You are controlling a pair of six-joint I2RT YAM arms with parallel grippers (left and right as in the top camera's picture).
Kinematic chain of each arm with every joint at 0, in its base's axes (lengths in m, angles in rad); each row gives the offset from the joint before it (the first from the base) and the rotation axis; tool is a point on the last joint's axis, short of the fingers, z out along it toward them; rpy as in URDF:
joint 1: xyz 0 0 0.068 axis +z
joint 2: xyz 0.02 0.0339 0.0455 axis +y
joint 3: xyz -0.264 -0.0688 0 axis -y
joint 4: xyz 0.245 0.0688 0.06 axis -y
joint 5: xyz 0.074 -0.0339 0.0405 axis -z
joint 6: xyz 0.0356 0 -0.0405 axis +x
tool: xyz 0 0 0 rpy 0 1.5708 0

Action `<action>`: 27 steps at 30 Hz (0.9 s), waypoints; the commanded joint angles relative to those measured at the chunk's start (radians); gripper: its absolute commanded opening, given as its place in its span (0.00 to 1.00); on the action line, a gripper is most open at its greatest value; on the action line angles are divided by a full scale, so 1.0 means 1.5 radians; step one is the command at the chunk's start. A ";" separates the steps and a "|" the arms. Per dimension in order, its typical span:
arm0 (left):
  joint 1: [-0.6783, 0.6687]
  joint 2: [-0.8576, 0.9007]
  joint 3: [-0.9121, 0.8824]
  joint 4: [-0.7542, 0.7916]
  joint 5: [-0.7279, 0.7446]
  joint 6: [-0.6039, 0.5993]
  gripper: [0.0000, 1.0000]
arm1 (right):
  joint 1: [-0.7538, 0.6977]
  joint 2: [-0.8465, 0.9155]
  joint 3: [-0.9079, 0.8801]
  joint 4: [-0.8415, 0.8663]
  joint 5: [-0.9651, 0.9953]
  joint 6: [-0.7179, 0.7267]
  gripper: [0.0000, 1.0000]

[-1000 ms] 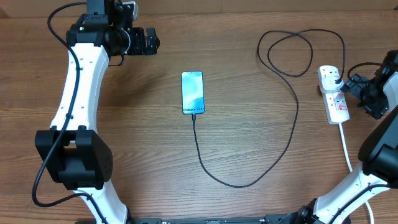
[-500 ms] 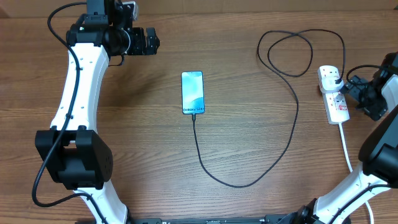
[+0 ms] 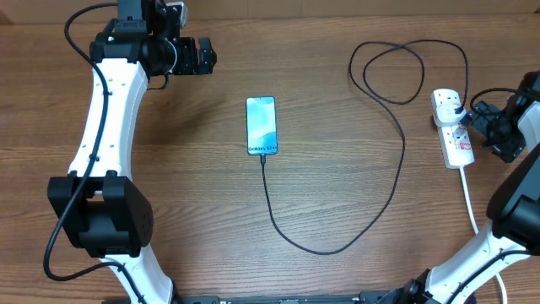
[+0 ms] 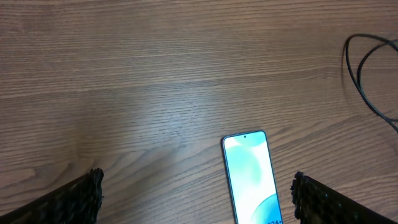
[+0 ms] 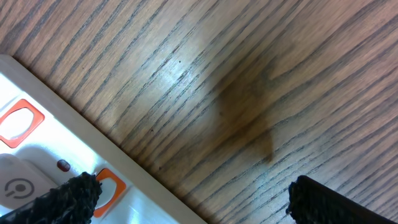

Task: Plug charger to phone and switch on socket

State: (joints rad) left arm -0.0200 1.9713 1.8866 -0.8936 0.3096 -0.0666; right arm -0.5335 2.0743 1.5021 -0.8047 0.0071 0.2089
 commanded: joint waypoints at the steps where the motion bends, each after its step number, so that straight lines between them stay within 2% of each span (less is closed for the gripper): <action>1: -0.004 0.004 -0.002 0.001 -0.004 0.018 1.00 | 0.005 0.010 -0.017 -0.007 -0.051 -0.006 1.00; 22: -0.004 0.004 -0.002 0.001 -0.004 0.018 1.00 | 0.005 0.010 -0.014 -0.030 -0.063 -0.005 1.00; 27: -0.004 0.004 -0.002 0.001 -0.004 0.017 1.00 | -0.009 -0.017 0.017 -0.068 -0.057 0.014 1.00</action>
State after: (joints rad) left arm -0.0200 1.9713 1.8866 -0.8936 0.3096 -0.0666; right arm -0.5446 2.0735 1.5059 -0.8822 -0.0544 0.2138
